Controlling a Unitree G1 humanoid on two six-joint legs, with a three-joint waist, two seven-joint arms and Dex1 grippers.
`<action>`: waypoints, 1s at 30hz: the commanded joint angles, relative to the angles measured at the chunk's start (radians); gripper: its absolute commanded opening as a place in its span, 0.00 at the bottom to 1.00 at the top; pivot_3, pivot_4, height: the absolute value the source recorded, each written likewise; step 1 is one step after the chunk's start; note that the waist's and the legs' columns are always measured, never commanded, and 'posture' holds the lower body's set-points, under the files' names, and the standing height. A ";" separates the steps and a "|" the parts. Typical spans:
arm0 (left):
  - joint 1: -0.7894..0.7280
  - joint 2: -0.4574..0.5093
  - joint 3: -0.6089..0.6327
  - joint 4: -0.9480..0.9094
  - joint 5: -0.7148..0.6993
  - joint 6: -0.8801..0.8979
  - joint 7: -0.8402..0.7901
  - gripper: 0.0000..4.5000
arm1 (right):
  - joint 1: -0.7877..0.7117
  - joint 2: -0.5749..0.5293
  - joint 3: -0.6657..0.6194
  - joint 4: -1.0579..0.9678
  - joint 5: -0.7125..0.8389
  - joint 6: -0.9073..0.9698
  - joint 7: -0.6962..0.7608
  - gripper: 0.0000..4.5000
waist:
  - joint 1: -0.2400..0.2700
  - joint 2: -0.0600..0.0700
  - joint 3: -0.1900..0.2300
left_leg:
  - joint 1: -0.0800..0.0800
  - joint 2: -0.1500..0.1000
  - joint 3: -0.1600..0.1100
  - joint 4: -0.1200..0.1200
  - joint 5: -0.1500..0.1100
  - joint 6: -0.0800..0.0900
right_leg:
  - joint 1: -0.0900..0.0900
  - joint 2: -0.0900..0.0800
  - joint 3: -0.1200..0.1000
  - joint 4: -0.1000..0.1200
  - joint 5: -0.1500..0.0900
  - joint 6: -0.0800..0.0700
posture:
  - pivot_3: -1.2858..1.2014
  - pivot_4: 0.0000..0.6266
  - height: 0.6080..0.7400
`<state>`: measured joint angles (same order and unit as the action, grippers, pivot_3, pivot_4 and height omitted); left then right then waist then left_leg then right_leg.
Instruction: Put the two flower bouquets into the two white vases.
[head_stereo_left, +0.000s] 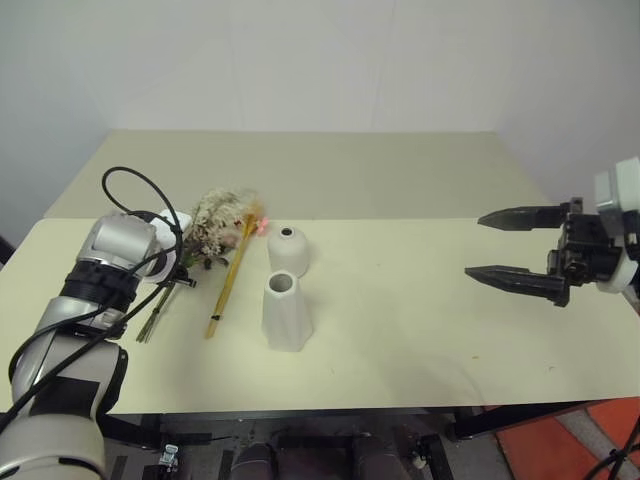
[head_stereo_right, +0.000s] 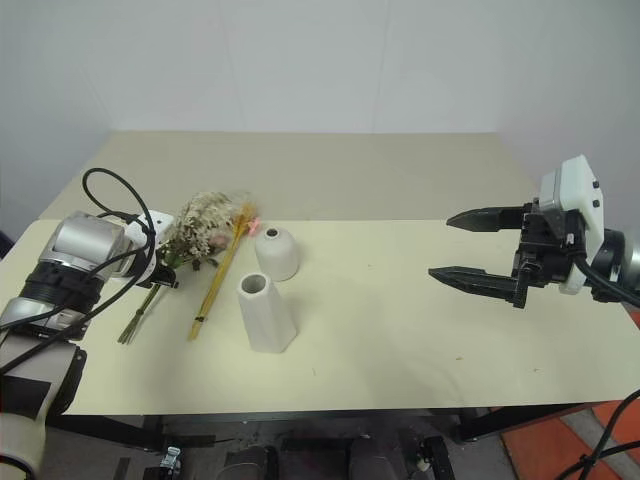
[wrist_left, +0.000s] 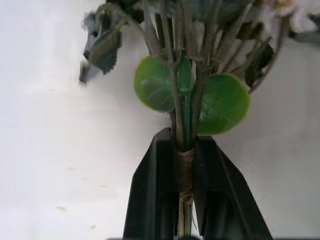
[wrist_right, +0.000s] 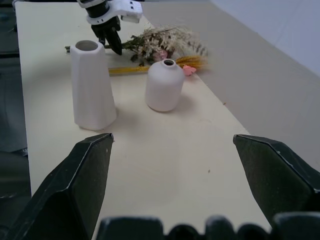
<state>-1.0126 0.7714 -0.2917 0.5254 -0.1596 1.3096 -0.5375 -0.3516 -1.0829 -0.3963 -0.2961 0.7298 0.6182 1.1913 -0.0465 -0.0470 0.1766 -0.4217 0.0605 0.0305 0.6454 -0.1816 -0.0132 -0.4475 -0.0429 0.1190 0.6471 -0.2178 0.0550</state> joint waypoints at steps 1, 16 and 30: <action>-0.025 0.029 0.111 -0.039 0.024 -0.015 0.051 0.03 | 0.009 -0.019 -0.056 -0.031 0.023 0.003 -0.005 1.00 | 0.001 0.000 0.000 | 0.000 0.000 0.000 0.000 0.000 0.000 | 0.000 0.000 0.000 0.000 0.000 0.000 | 0.52 0.24 1.00; 0.273 -0.060 0.860 -0.633 -0.528 -0.436 -0.283 0.03 | 0.057 0.000 -0.055 -0.035 0.023 0.008 -0.020 1.00 | 0.009 0.000 0.000 | 0.006 0.000 -0.001 0.002 0.000 0.000 | 0.010 -0.001 -0.004 -0.002 0.000 0.001 | 0.52 0.24 1.00; 0.073 -0.117 0.651 -0.442 -0.802 -0.384 -0.600 0.03 | 0.115 0.019 -0.106 -0.088 0.033 0.008 -0.048 1.00 | 0.003 0.000 0.000 | 0.007 0.000 -0.002 0.002 0.000 0.000 | 0.011 -0.001 -0.004 -0.002 -0.001 0.001 | 0.52 0.24 1.00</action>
<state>-0.9040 0.6588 0.3762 0.0822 -0.9373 0.9343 -1.1124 -0.2372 -1.0646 -0.4512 -0.3617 0.7397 0.6295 1.1522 -0.0439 -0.0472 0.1766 -0.4144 0.0604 0.0284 0.6472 -0.1816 -0.0136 -0.4362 -0.0441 0.1155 0.6450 -0.2186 0.0564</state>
